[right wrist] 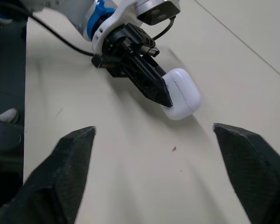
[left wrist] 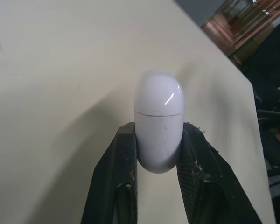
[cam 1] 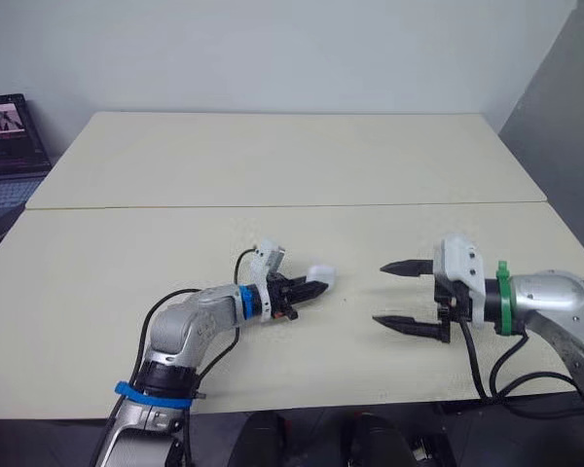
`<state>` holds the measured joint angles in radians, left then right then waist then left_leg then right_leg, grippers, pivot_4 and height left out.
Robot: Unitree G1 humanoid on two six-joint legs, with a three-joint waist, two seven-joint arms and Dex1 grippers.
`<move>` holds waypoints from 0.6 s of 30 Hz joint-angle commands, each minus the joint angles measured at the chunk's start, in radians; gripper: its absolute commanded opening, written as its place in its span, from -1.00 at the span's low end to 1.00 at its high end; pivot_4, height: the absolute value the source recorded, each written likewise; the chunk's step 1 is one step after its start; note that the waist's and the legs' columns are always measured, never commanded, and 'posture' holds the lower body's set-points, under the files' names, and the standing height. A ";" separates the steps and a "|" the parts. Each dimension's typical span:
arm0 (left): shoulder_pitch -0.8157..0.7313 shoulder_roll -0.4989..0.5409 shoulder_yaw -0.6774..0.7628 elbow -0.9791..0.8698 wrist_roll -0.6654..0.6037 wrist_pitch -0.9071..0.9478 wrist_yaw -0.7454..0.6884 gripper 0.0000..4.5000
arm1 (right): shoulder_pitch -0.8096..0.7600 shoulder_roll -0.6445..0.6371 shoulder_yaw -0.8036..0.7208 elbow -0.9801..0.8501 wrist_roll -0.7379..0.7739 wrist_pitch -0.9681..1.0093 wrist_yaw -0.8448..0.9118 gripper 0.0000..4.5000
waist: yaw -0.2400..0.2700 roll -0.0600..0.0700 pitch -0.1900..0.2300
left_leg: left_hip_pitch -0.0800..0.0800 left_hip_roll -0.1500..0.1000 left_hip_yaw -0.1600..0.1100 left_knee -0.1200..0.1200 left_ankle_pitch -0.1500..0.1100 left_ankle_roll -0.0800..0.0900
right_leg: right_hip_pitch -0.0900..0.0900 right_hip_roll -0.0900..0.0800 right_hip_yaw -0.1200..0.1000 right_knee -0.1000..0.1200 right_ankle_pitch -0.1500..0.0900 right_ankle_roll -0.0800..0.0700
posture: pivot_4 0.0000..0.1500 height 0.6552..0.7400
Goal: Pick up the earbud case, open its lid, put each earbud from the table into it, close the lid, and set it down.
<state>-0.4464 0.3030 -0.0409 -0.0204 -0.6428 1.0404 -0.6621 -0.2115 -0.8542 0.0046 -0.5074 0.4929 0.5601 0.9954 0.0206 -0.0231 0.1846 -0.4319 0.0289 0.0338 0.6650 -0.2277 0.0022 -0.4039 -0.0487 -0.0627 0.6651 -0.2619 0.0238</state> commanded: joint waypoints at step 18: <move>-0.038 0.200 0.118 0.042 0.009 0.193 0.089 0.99 | 0.064 -0.011 -0.084 0.076 -0.080 -0.141 -0.017 1.00 | -0.024 -0.001 0.000 | 0.011 0.001 0.003 -0.003 0.004 -0.006 | 0.001 0.001 0.013 0.009 0.001 -0.004 | 1.00 1.00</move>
<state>-0.5049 0.4401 0.0816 -0.0221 -0.7250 1.3017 -0.5647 -0.1541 -0.8538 -0.0398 -0.4245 0.4138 0.4445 0.9648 -0.0038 -0.0236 0.1845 -0.4173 0.0298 0.0372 0.6615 -0.2233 -0.0035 -0.4030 -0.0480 -0.0480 0.6766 -0.2612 0.0183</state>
